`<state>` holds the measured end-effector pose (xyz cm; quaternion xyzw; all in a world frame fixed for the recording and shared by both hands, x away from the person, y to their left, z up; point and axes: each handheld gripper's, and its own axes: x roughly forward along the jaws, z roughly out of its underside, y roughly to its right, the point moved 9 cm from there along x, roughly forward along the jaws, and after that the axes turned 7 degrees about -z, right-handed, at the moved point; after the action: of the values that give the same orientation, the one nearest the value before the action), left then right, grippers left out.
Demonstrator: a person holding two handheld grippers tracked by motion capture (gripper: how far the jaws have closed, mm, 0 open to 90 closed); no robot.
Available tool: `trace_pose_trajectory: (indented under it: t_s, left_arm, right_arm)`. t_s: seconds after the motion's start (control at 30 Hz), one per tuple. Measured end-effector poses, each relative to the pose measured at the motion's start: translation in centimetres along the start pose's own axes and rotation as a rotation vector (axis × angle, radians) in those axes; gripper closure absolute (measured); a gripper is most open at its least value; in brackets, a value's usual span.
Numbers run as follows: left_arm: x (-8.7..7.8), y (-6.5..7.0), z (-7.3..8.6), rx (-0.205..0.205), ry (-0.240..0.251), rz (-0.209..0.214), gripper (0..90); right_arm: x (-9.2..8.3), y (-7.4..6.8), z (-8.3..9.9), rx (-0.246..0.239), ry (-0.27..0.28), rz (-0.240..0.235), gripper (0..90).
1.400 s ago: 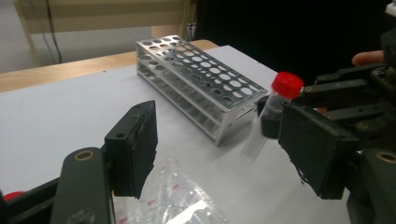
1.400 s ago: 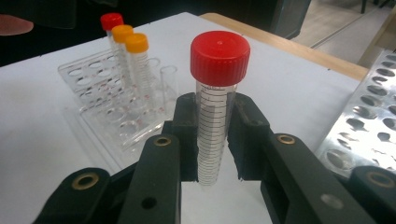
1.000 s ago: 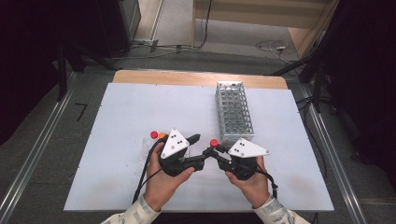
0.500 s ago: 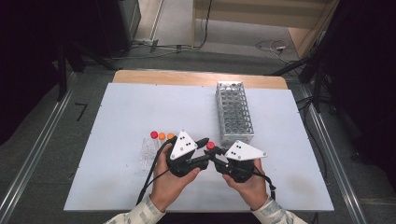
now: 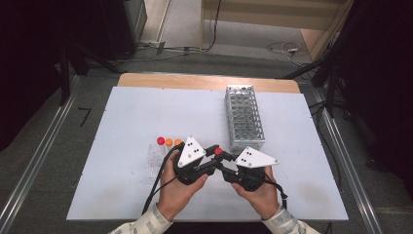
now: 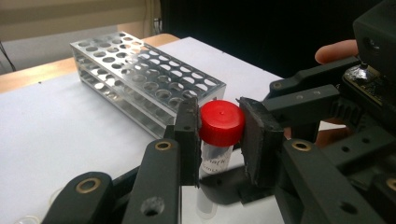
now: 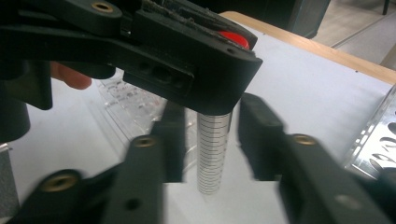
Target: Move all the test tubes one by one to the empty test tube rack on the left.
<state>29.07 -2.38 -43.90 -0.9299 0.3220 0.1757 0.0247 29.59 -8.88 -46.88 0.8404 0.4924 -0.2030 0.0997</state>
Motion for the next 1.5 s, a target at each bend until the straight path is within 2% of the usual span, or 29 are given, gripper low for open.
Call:
trace_pose_trajectory:
  t_s: [0.03, 0.07, 0.17, 0.27, 0.53, 0.8, 1.13, 1.5]
  left_arm:
    - [-0.1, -0.1, -0.1, -0.001, 0.002, -0.001, 70.1]
    - [-0.1, -0.1, -0.1, -0.003, 0.002, -0.002, 70.1]
    - [-0.4, -0.4, -0.3, -0.012, 0.005, -0.006, 70.0]
    - [-0.7, -0.7, -0.6, -0.019, 0.013, -0.012, 70.0]
    - [-2.0, -1.1, -1.8, -0.027, 0.038, -0.017, 70.0]
    - [-3.5, -2.4, -2.3, -0.039, 0.030, -0.036, 70.0]
    - [-6.4, -5.2, -2.9, -0.068, 0.062, -0.107, 70.0]
    - [-8.0, -7.9, -2.4, -0.086, 0.046, -0.175, 69.9]
  right_arm:
    - [0.0, -0.1, -0.2, 0.013, 0.017, -0.015, 42.2]
    - [0.0, -0.1, -0.2, 0.013, 0.017, -0.015, 42.2]
    - [-0.1, -0.2, -0.5, 0.027, 0.036, -0.026, 27.9]
    - [-0.2, -0.3, -0.5, 0.028, 0.042, -0.033, 18.6]
    - [-0.6, 0.3, -0.1, 0.045, 0.042, -0.021, 17.1]
    - [-1.0, 1.1, 0.5, 0.049, 0.032, 0.001, 17.2]
    - [-2.1, 2.3, 1.1, 0.074, 0.041, 0.029, 16.3]
    - [-2.6, 3.1, 1.4, 0.084, 0.040, 0.043, 16.2]
